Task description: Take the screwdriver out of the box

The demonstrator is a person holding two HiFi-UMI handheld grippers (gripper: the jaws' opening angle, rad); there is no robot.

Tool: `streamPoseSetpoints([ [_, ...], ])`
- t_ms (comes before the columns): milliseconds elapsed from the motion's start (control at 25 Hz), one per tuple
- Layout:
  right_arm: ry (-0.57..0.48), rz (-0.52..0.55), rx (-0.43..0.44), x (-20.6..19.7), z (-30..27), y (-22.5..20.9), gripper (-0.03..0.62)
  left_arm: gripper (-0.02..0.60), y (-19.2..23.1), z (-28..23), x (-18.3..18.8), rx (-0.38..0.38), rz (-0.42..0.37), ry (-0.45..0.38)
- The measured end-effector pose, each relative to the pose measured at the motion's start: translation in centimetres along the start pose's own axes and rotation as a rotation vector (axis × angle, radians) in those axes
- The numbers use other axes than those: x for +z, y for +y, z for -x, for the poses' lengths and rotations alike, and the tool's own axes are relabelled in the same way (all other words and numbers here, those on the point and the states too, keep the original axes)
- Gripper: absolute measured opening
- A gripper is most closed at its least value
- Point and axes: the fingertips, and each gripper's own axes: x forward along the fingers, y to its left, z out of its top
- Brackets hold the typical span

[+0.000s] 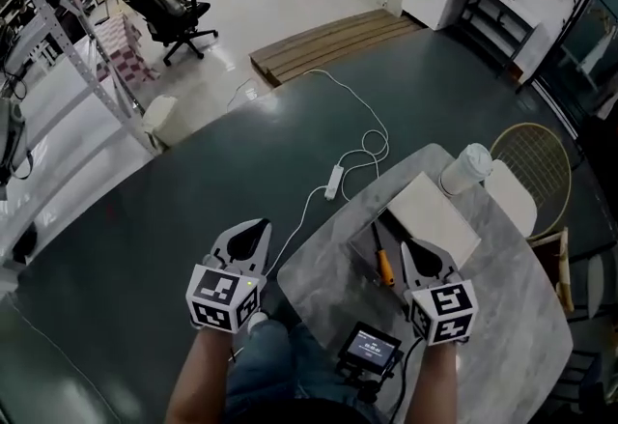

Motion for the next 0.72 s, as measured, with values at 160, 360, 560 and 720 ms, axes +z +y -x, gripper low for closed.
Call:
streamPoseSetpoints([
  [160,0.075,-0.061,0.053,-1.6,-1.2,0.2,0.026,0.012,0.4,0.2,-0.6,0.031,0.023,0.019],
  [360,0.215,-0.146,0.121,-5.0,-2.7,0.8,0.109,0.012,0.0,-0.4,-1.9,0.027,0.036,0.047],
  [560,0.374,-0.192,0.142,-8.7,-3.8,1.0,0.12,0.012,-0.1,-1.3,-3.5,0.019,0.047,0.086],
  [720,0.466,-0.196,0.142,-11.0,-5.2,1.0,0.12,0.012,0.8,-1.8,-4.5,0.027,0.063,0.106],
])
